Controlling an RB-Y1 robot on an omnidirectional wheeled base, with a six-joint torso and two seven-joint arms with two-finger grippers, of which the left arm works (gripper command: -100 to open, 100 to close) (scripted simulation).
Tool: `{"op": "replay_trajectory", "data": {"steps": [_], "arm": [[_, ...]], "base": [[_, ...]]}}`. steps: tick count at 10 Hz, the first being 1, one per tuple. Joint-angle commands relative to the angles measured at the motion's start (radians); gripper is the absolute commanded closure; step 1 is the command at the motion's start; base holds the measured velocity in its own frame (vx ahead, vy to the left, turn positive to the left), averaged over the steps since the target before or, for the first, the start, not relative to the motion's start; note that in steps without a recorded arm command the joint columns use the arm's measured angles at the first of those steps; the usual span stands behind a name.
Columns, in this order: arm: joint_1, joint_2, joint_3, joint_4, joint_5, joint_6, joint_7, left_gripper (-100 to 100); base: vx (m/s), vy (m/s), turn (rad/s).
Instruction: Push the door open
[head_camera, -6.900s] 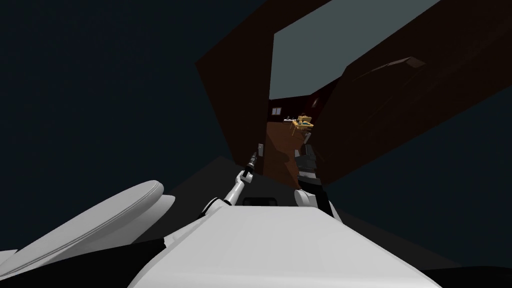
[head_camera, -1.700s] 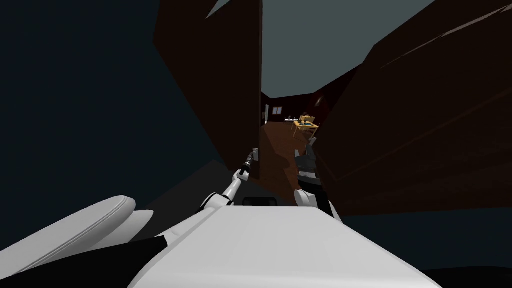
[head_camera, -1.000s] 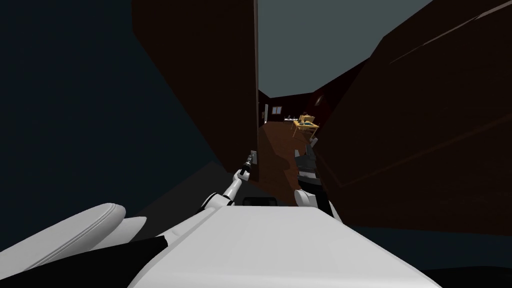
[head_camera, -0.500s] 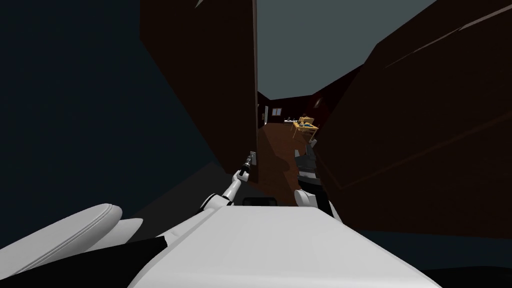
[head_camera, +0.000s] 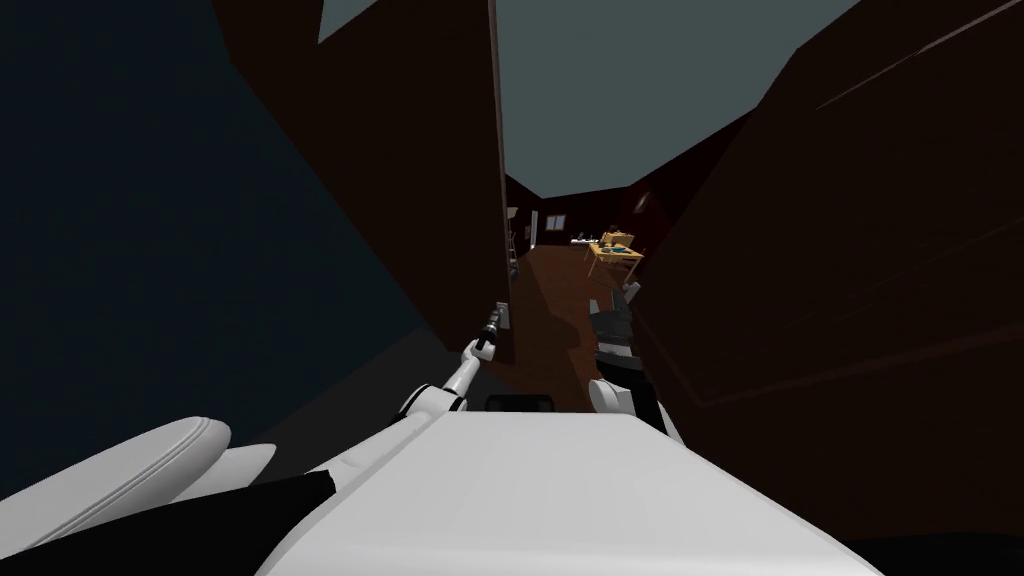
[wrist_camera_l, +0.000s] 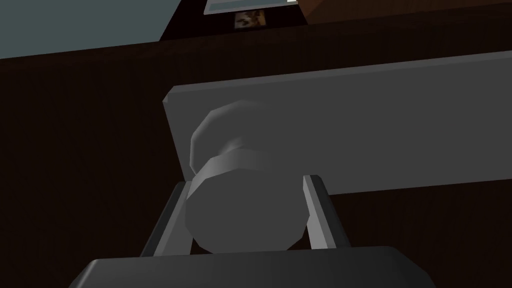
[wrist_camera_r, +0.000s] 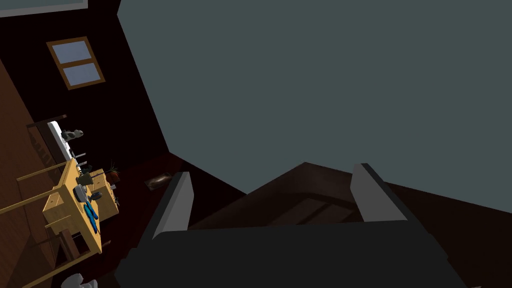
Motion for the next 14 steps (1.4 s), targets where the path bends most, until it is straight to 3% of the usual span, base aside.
{"op": "replay_trajectory", "data": {"steps": [1, 6, 7, 11, 14], "arm": [[0.018, 0.013, 0.013, -0.048, 0.002, 0.021, -0.005, 100], [0.017, 0.032, 0.069, -0.042, 0.016, 0.022, -0.023, 100], [0.007, 0.028, 0.06, -0.024, 0.016, 0.015, -0.018, -100], [0.007, 0.021, 0.054, -0.029, 0.018, 0.019, -0.012, -100], [0.006, 0.002, 0.046, -0.035, 0.02, 0.024, -0.004, -100]], "base": [[0.129, -0.082, 0.026], [0.157, -0.115, 0.078], [-0.02, -0.047, 0.047], [-0.2, 0.021, 0.005], [-0.278, 0.0, 0.019]]}}
